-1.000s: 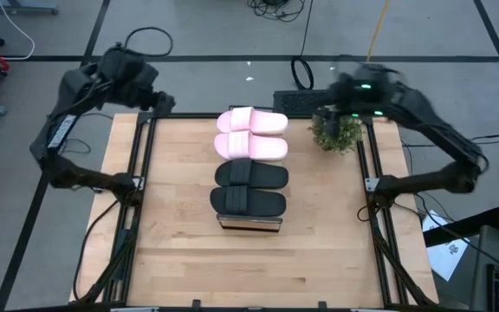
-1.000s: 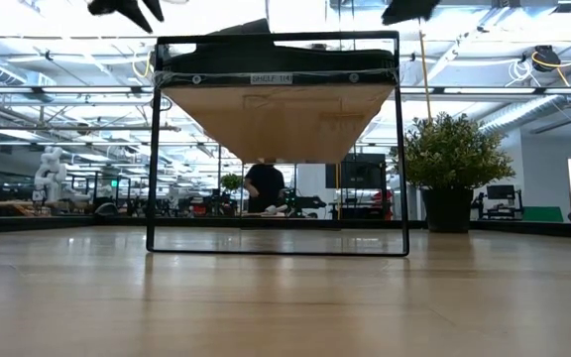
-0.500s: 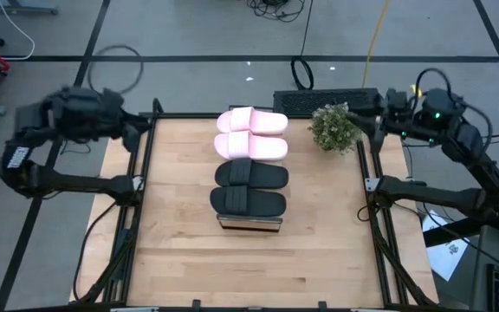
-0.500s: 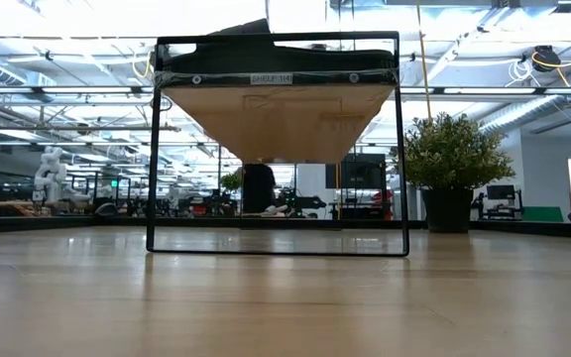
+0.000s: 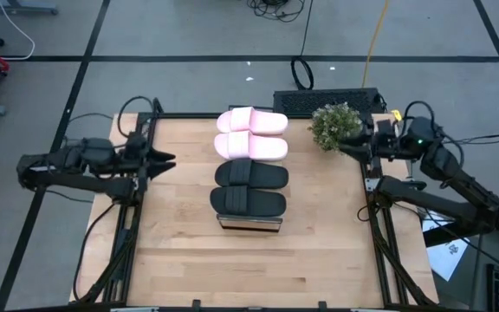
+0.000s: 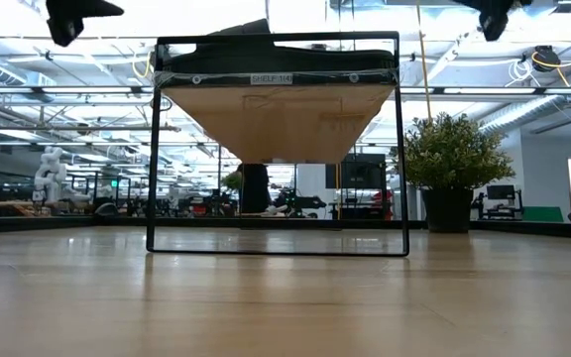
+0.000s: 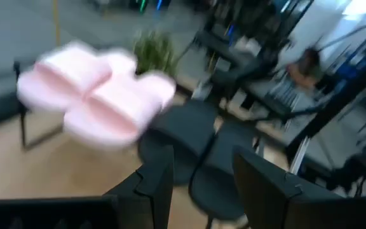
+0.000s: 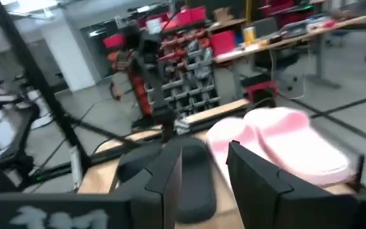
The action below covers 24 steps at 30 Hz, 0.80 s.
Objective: Pick and place slides into the shelf
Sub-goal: Return to Home Position
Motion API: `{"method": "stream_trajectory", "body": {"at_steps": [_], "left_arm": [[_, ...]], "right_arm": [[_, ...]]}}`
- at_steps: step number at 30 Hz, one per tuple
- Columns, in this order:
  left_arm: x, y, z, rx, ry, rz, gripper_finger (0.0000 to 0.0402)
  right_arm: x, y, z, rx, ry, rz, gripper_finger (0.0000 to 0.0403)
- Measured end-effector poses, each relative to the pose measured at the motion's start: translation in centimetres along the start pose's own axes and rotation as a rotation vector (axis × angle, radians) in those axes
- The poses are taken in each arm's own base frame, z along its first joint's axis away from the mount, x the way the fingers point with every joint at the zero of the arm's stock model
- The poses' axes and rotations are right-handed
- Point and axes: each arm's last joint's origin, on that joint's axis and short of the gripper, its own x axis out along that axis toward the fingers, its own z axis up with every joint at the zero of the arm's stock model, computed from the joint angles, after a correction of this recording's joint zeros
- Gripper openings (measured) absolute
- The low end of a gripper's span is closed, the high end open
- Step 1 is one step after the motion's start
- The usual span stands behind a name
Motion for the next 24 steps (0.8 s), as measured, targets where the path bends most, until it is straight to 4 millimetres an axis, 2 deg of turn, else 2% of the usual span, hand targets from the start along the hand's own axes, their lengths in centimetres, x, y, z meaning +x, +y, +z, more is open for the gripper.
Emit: {"method": "stream_trajectory", "body": {"at_steps": [2, 6, 11, 17, 24], "left_arm": [[0.1, 0.4, -1.3, 0.027, -0.054, -0.034, 0.0154], [1.3, 1.1, -4.3, 0.039, -0.029, -0.107, 0.0154], [3.0, 1.4, -7.4, 0.047, -0.036, -0.135, 0.0154], [3.7, 1.4, -9.5, 0.070, -0.058, -0.164, 0.0154], [3.7, 1.1, -11.6, 0.100, -0.037, -0.177, 0.0154]], "right_arm": [[0.0, 0.0, -1.1, -0.035, 0.026, 0.082, 0.0116], [0.3, -0.1, -2.5, -0.117, -0.012, 0.238, 0.0116], [0.9, -1.1, -5.0, -0.128, -0.029, 0.245, 0.0116], [1.1, -1.9, -7.6, -0.105, 0.002, 0.238, 0.0116], [0.2, -1.8, -9.7, -0.116, -0.028, 0.303, 0.0116]]}}
